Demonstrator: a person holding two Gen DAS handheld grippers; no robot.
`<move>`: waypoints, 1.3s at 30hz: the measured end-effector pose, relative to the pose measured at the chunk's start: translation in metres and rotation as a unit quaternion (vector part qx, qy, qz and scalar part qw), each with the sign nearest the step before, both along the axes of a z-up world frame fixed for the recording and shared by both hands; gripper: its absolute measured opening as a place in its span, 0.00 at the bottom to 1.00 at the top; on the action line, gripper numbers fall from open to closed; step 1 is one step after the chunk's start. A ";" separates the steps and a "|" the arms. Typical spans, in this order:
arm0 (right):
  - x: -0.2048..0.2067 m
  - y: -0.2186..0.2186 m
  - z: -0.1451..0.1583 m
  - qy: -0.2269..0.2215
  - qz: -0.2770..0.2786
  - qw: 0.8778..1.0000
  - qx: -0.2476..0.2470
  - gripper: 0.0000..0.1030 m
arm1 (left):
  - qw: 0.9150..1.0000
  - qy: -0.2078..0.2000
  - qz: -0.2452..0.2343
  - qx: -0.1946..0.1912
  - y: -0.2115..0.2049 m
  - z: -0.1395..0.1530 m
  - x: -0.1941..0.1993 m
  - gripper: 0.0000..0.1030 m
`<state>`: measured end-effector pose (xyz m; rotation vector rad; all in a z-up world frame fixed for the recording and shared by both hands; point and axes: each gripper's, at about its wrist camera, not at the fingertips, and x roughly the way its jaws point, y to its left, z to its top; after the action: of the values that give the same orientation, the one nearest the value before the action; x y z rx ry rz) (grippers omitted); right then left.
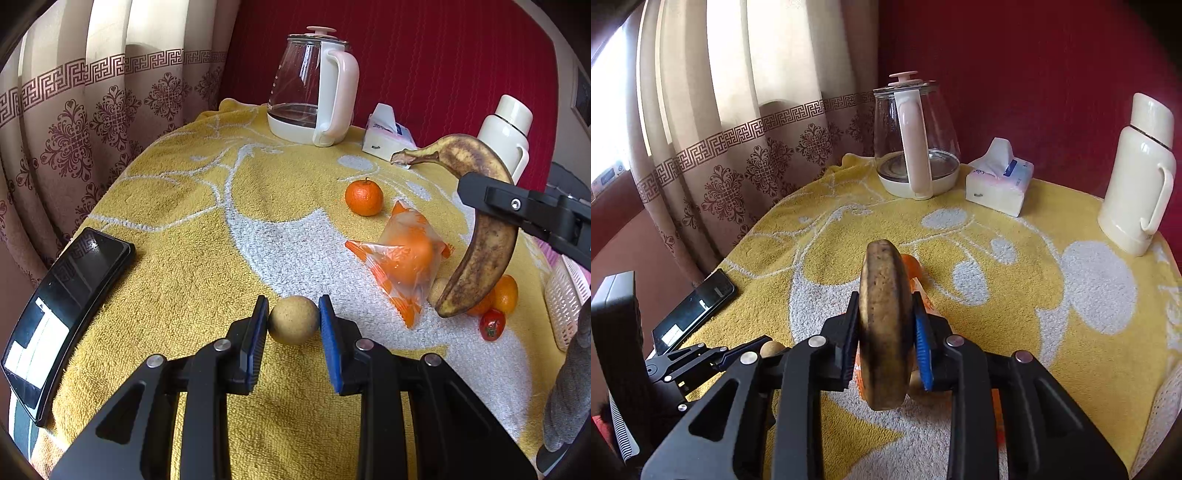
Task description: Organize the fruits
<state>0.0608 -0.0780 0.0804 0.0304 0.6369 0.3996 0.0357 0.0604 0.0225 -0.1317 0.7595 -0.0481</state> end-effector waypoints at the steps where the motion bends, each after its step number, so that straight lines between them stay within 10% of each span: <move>1: -0.002 -0.004 0.004 -0.002 -0.002 1.000 0.007 0.26 | 1.000 -0.001 0.000 0.000 0.001 0.000 -0.001 0.27; 23: -0.058 -0.121 0.053 -0.039 -0.130 0.987 0.089 0.26 | 1.000 -0.008 -0.008 0.000 -0.001 0.002 -0.003 0.27; 39: -0.118 -0.243 0.056 -0.058 -0.279 0.952 0.112 0.26 | 1.000 -0.010 -0.007 0.001 -0.002 0.002 -0.002 0.27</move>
<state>-0.0573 -0.3212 0.1364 0.3943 0.4392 -0.0772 0.0333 0.0589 0.0249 -0.1243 0.7414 -0.0624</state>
